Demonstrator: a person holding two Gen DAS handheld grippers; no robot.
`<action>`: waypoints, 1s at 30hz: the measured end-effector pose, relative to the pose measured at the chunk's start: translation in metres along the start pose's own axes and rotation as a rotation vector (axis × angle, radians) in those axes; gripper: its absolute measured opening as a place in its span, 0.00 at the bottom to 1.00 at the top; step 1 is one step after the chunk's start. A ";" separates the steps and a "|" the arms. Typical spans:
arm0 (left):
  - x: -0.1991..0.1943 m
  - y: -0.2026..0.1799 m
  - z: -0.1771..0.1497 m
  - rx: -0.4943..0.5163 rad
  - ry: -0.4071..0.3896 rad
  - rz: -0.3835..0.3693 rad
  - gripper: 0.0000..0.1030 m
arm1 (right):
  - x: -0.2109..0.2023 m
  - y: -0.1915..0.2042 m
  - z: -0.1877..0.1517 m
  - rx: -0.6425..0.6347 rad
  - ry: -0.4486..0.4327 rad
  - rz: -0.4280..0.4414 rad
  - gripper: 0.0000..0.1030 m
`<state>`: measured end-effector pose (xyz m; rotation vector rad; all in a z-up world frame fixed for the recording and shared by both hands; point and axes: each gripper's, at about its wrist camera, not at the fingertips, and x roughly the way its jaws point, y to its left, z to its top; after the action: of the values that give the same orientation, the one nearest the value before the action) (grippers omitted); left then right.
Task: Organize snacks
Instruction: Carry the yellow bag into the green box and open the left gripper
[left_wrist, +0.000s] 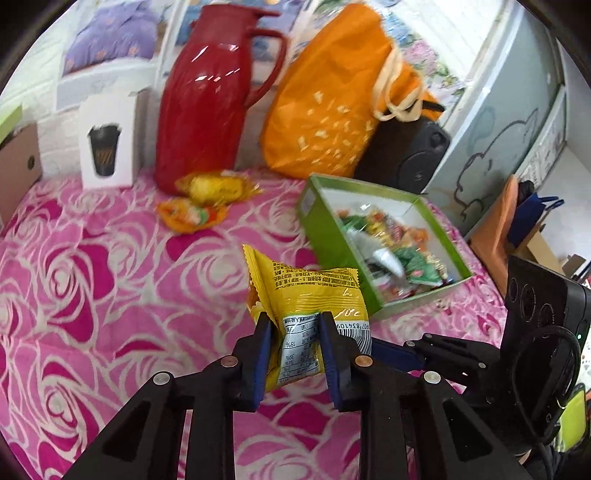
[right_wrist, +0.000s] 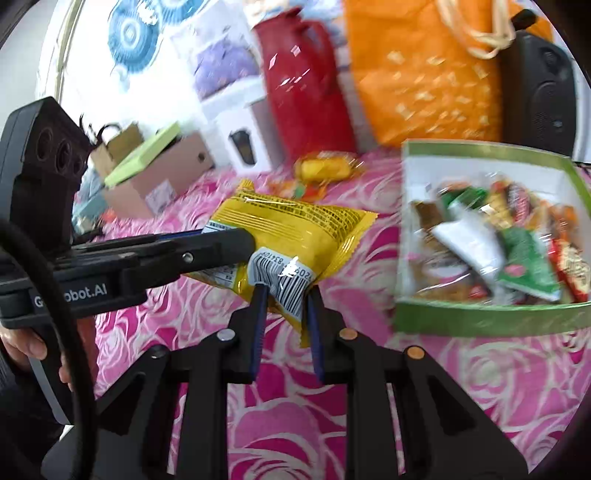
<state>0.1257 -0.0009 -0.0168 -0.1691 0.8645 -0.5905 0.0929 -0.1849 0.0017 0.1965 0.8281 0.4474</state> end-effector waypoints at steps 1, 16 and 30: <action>0.001 -0.004 0.004 0.007 -0.005 -0.007 0.24 | -0.005 -0.006 0.002 0.010 -0.014 -0.013 0.23; 0.088 -0.086 0.073 0.100 0.031 -0.159 0.24 | -0.024 -0.109 0.034 0.169 -0.079 -0.148 0.23; 0.116 -0.075 0.083 0.078 0.001 -0.019 0.82 | 0.000 -0.120 0.037 0.085 -0.032 -0.282 0.27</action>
<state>0.2155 -0.1348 -0.0127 -0.1064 0.8405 -0.6414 0.1571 -0.2920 -0.0142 0.1620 0.8295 0.1441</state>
